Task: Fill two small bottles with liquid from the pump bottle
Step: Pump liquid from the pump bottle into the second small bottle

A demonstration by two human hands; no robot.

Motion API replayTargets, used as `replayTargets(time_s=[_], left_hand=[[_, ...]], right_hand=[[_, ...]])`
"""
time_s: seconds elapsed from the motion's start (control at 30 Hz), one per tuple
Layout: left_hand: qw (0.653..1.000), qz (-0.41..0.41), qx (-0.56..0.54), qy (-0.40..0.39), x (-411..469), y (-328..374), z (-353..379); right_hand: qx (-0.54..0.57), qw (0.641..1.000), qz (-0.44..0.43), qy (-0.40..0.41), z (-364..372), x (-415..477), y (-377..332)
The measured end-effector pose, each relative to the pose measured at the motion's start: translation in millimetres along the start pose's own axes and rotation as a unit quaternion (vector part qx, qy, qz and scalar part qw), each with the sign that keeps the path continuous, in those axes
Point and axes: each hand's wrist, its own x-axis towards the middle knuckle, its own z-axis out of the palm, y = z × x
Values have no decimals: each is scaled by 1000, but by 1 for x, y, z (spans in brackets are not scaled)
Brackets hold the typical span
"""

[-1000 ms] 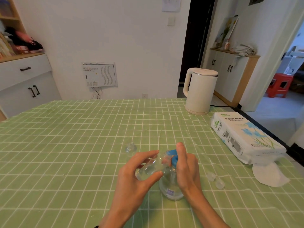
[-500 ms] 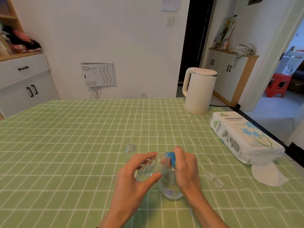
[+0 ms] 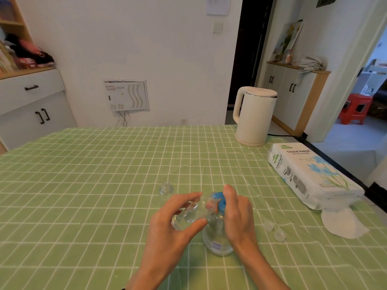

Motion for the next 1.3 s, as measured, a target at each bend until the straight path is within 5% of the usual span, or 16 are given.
replayTargets(time_s=[1.3], left_hand=[[1000, -4, -12, -2, -1, 3, -1]], right_hand=[[-1, 1000, -3, 8, 1, 0, 7]])
